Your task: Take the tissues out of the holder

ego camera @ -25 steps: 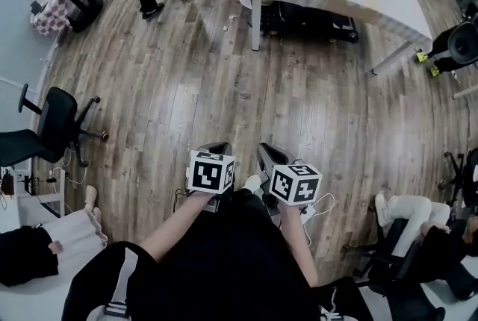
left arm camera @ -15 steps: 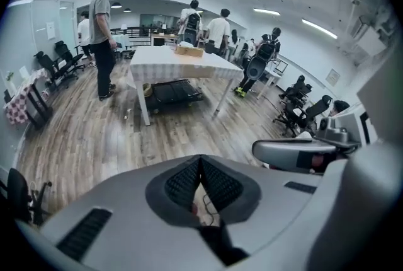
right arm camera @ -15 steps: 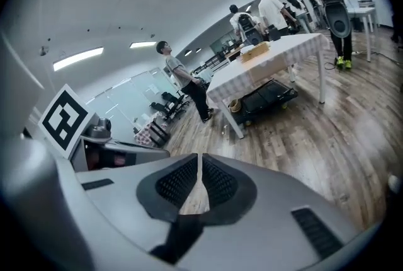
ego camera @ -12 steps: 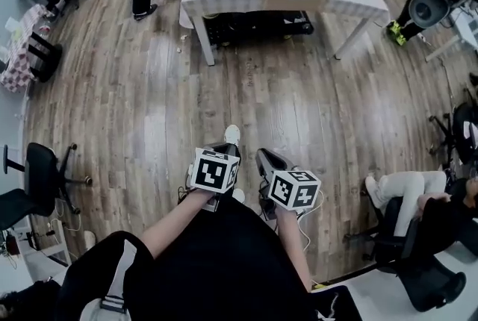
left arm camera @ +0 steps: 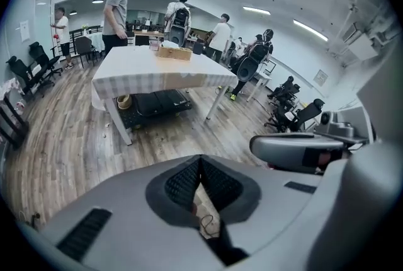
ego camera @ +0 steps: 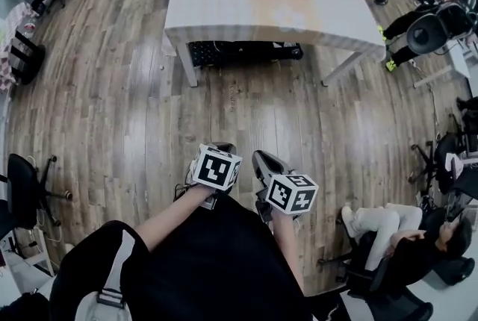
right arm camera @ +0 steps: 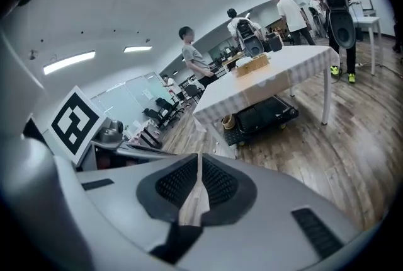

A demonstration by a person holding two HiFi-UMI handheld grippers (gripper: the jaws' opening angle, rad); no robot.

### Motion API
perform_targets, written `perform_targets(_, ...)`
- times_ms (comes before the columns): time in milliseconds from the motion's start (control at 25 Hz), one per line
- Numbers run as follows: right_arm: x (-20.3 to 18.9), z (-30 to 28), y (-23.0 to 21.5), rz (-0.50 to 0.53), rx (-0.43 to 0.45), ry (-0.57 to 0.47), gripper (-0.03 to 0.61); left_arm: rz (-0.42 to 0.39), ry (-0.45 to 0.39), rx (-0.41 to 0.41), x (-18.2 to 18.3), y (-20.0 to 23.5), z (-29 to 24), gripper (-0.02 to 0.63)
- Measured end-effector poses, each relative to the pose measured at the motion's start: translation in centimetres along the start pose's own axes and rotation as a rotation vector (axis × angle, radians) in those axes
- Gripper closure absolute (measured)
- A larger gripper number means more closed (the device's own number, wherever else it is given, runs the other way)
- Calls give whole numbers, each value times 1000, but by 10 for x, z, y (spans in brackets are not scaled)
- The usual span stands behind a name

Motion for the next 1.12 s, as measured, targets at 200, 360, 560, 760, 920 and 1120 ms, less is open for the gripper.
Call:
perform_targets(200, 68, -40, -30, 39, -38, -1, 563, 21, -42, -39, 87, 13, -29, 615)
perform_targets(360, 86, -58, -53, 30, -56, 22, 563, 36, -46, -56, 117, 20, -53, 615)
perform_targets(560, 111, -84, -83, 34, -21, 60, 561, 81, -15, -51, 145, 26, -81, 615)
perform_targets(760, 141, -120, -118, 44, 64, 32, 491, 108, -10, -29, 181, 34, -111, 615)
perform_targets(920, 179, -156, -158, 87, 93, 68, 492, 145, -25, 27, 230, 37, -137, 615)
perform_targets(1120, 241, -189, -213, 135, 163, 72, 497, 191, -46, 89, 297, 29, -170, 615)
Point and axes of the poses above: the fingertips, and each gripper's own axes: z backward along the fingers, y to its left, x out of its top, the point moved 9 cm from there along z, backward along the fingers, and after that the axes turned 12 degrees about z, right-handed, at the moved point
